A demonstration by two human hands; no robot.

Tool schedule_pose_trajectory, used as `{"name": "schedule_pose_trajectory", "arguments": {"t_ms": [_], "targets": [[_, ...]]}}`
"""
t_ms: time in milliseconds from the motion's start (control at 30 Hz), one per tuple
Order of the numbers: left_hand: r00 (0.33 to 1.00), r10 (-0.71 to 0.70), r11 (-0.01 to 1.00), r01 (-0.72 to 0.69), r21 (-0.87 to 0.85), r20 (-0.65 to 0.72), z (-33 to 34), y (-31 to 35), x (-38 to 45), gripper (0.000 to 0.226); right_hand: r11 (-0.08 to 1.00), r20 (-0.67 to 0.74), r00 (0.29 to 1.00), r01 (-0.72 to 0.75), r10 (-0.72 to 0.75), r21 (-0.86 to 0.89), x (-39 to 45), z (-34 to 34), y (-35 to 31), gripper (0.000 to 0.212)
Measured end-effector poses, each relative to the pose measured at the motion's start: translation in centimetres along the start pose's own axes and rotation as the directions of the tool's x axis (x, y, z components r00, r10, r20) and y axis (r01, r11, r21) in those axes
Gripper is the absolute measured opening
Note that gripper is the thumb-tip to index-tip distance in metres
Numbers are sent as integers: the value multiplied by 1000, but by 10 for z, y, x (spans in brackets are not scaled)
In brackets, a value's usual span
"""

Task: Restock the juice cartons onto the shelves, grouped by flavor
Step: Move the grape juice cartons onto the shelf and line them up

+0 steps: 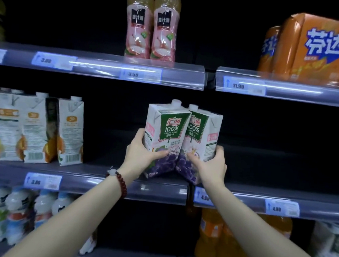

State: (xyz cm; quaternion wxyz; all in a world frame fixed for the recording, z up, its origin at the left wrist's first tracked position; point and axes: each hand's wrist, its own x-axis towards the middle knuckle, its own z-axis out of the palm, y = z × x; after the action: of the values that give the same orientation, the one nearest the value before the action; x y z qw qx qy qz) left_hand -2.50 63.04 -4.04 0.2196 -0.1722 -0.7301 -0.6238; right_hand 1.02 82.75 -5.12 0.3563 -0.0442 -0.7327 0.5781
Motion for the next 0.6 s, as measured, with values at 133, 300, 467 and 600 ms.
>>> {"name": "schedule_pose_trajectory", "arguments": {"t_ms": [133,300,467,600], "targets": [[985,172,985,-171,-30,35,16,26,-12,61,996,-57,994,91,-89,21,-4,-21,-15,52],[976,213,972,-206,-111,53,47,50,-38,60,988,-80,984,157,-157,-10,-8,-73,-24,56],[991,95,962,-67,-266,96,88,63,-72,61,993,-42,992,117,-118,-24,-14,-136,-13,62],[992,2,941,40,-335,125,123,77,-90,66,996,42,999,10,-14,94,-12,-197,2,56]]}}
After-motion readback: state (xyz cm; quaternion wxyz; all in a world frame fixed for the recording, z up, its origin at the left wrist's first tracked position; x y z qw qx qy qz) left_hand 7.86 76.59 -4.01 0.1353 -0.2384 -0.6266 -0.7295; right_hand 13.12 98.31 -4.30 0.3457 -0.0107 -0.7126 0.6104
